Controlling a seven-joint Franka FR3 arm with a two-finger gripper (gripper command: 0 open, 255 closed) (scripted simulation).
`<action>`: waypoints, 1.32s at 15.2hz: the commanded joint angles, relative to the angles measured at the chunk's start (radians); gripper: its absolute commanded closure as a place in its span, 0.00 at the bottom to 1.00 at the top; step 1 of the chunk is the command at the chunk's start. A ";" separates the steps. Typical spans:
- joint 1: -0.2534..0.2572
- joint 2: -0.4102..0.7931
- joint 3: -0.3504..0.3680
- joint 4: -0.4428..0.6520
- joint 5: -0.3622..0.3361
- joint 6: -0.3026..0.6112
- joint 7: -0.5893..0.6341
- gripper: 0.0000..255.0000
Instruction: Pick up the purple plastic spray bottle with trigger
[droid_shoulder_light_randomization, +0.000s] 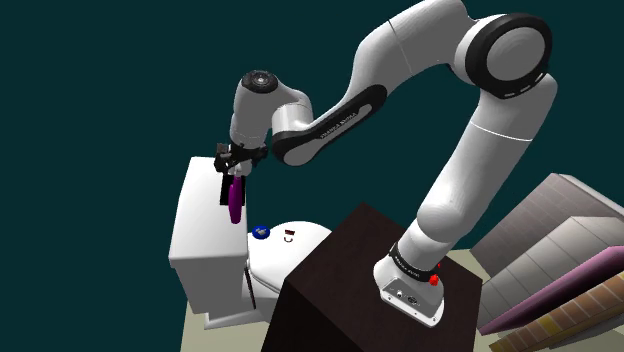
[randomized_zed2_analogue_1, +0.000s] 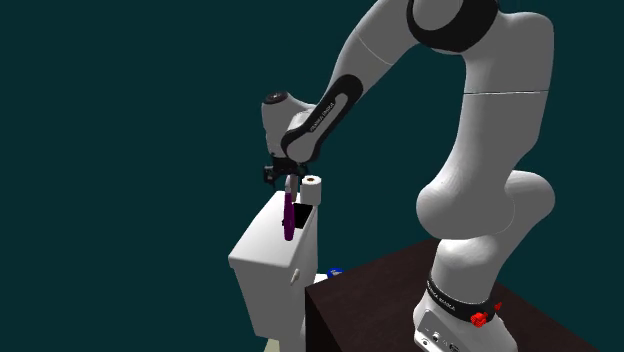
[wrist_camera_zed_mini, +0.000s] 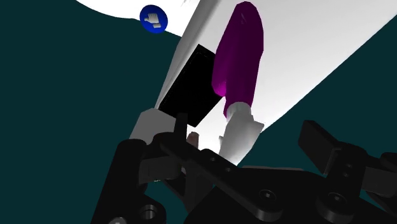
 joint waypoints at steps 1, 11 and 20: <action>0.007 0.029 -0.011 -0.005 -0.049 0.020 0.043 0.00; 0.007 0.029 -0.011 -0.004 -0.048 0.019 0.041 1.00; -0.009 -0.053 0.016 0.002 0.078 -0.031 -0.065 1.00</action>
